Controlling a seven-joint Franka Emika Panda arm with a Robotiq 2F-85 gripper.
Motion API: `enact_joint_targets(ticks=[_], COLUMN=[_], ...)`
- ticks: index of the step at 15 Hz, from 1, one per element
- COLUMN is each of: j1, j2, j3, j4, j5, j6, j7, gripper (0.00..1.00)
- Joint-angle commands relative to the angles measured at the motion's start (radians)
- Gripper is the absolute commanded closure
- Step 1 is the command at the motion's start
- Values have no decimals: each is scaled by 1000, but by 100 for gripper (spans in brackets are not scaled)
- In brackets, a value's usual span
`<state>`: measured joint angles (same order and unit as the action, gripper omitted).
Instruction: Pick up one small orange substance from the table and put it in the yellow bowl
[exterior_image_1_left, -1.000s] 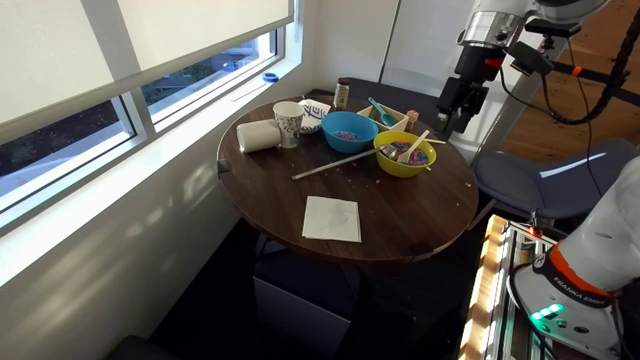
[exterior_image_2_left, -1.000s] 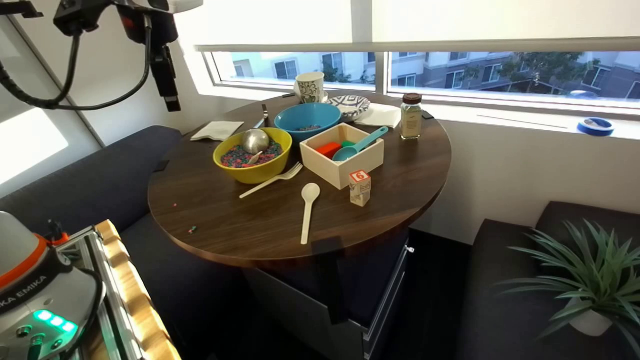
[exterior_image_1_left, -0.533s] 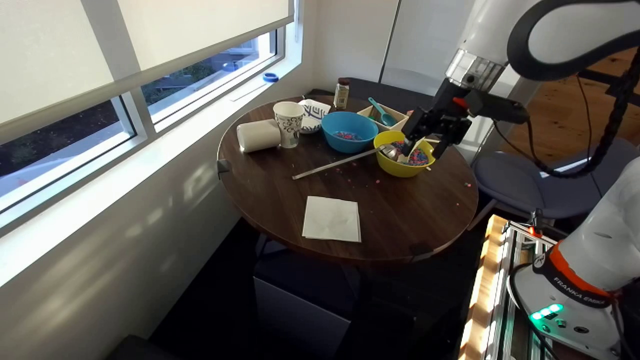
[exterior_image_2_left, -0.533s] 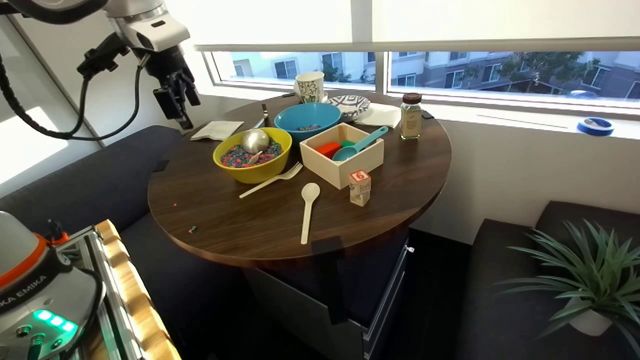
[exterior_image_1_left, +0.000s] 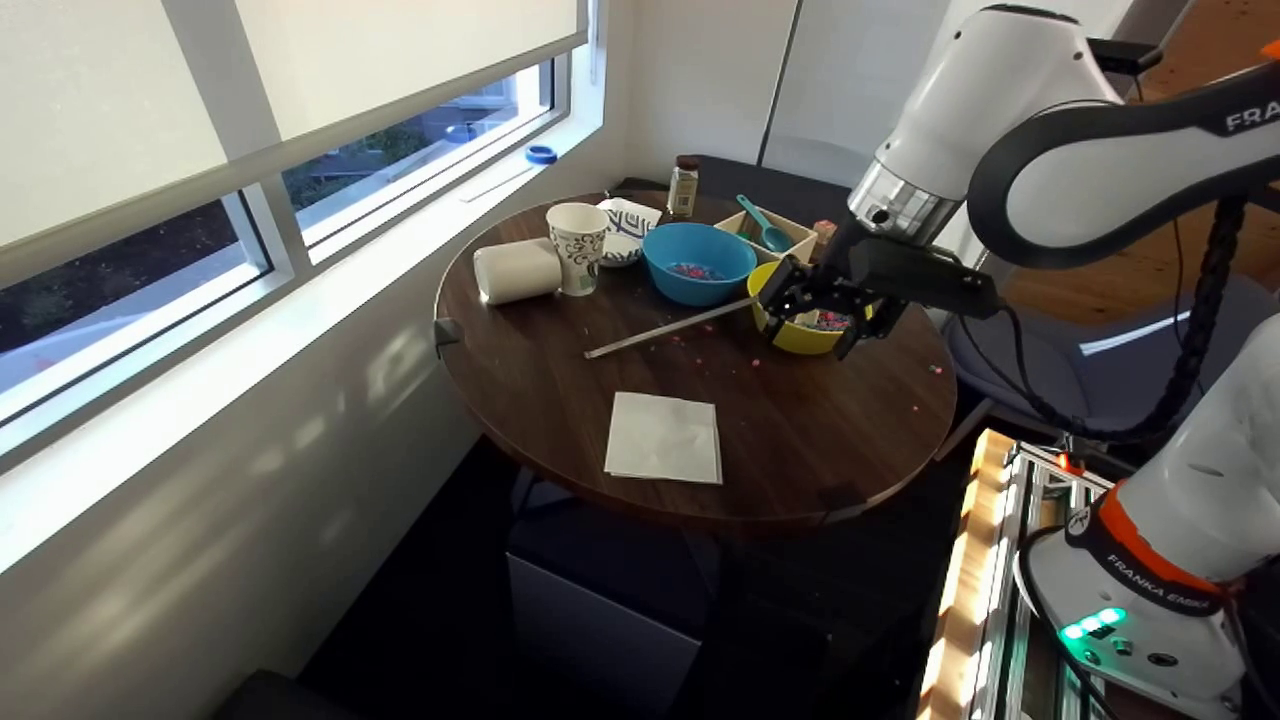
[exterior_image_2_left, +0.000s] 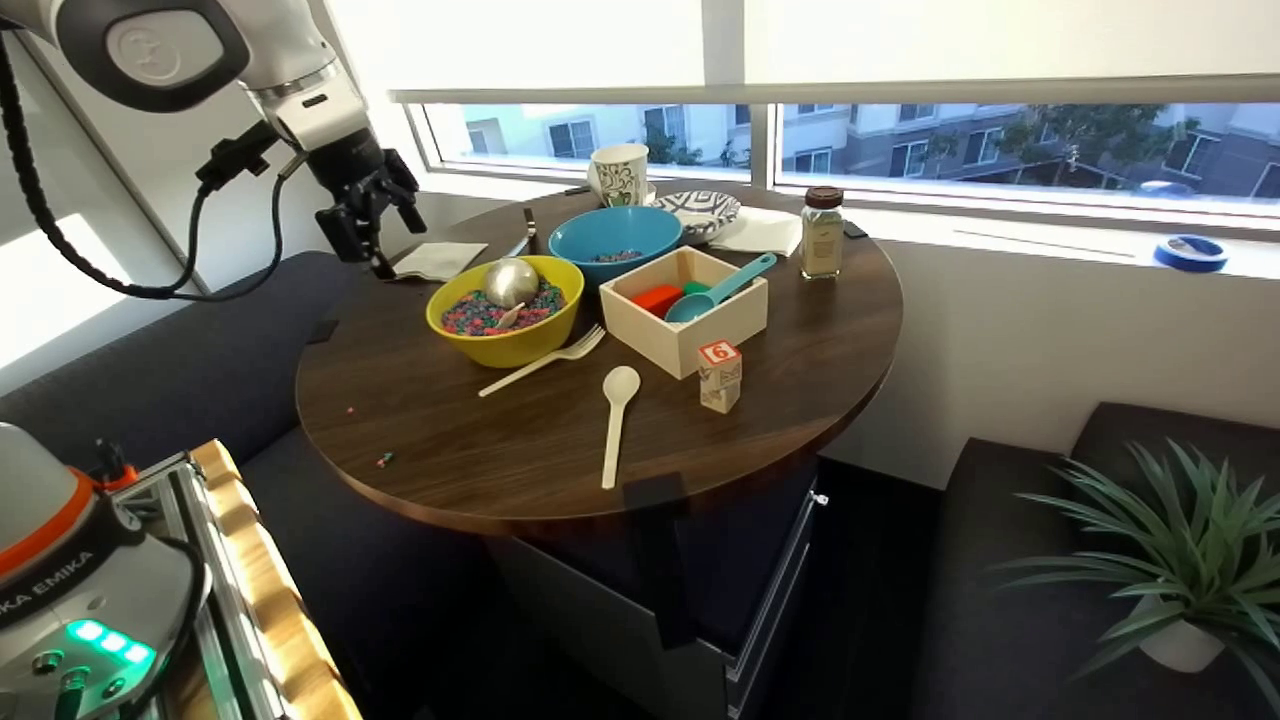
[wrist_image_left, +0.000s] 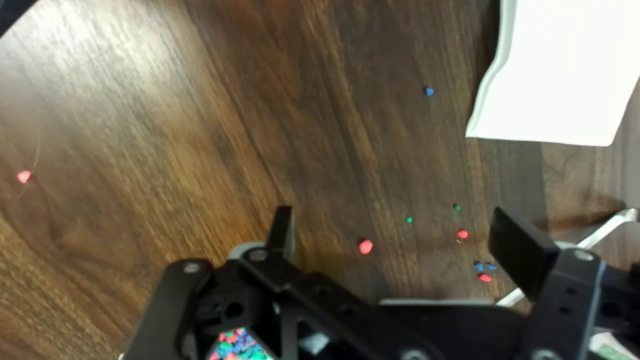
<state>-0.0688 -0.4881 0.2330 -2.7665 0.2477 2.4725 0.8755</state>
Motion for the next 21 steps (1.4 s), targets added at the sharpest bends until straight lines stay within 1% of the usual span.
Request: enact_joint_targets(ticks=[1,5,7,10,14,19,20,21], j1=[-11,-17,-19,-32,-34,-30,-29,-27], j2=[89,148,173,203,251,312,322,333], j3=[16,10,6,17,22,10,7,4], j4=[1,9,27,42,76,125,133,141], j5=[-37,-95,-133,-222,-341,-489,-520,-551], j6=[63,88,83,102,100,95,94,95], j7=[122,214,254,328,413,515,535,554], gripper=[0,0,0,0,0,0,4,18])
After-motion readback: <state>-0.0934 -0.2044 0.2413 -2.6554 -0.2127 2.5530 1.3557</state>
